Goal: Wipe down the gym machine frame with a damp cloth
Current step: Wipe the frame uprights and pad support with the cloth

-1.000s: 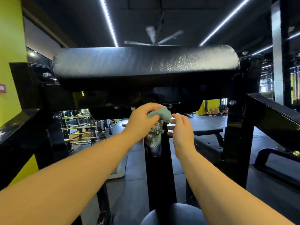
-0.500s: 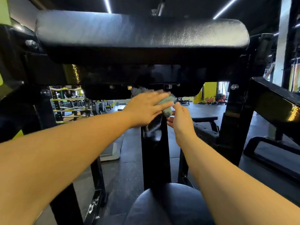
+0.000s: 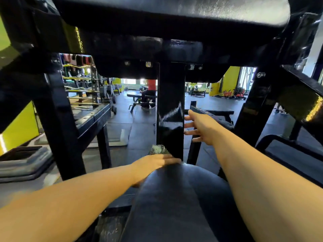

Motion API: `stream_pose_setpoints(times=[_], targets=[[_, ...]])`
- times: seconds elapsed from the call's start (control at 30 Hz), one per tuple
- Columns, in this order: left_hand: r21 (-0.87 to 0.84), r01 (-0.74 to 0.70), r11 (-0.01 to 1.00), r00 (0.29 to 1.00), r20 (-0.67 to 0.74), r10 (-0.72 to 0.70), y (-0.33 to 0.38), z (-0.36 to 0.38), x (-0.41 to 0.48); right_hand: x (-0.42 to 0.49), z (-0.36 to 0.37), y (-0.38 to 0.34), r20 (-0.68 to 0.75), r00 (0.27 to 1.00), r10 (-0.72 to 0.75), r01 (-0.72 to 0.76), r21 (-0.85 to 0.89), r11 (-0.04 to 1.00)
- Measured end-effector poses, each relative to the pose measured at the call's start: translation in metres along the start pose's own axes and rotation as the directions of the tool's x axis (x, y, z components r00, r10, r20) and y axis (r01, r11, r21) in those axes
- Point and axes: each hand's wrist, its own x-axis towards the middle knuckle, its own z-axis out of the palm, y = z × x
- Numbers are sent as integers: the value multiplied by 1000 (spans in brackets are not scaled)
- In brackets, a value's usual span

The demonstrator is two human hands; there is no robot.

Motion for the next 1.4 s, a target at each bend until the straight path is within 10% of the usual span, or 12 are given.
stream_pose_setpoints(times=[0.13, 0.4, 0.5, 0.67, 0.8, 0.97, 1.07, 1.27, 1.4], targets=[[107, -48, 993, 987, -148, 63, -37, -13, 3, 2, 16, -10, -37, 994, -103, 100, -84, 992], [-170, 579, 797, 654, -486, -580, -115, -52, 78, 19, 8, -16, -161, 969, -190, 231, 292, 928], [-520, 585, 622, 513, -357, -781, -56, -31, 67, 19, 19, -28, -200, 943, -265, 315, 291, 903], [-915, 400, 61, 252, 46, -967, -64, -57, 75, 25, 30, -34, -268, 896, -354, 398, 132, 908], [-949, 316, 18, 155, 33, -987, -105, -87, 107, 35, 34, -33, -261, 917, -301, 347, 151, 926], [-879, 470, 84, 165, -6, -986, -58, -38, 83, 34, 44, -36, -361, 839, -407, 430, -18, 903], [-877, 465, 124, 355, 57, -933, -9, -3, 47, 29, 49, -38, -380, 842, -383, 380, -86, 921], [-834, 539, 116, 477, 189, -858, 46, 9, 3, 8, 66, -25, -388, 840, -380, 347, -156, 925], [-827, 551, -111, 471, 419, -776, 32, -7, 6, -9, 85, -12, -344, 827, -445, 287, -422, 860]])
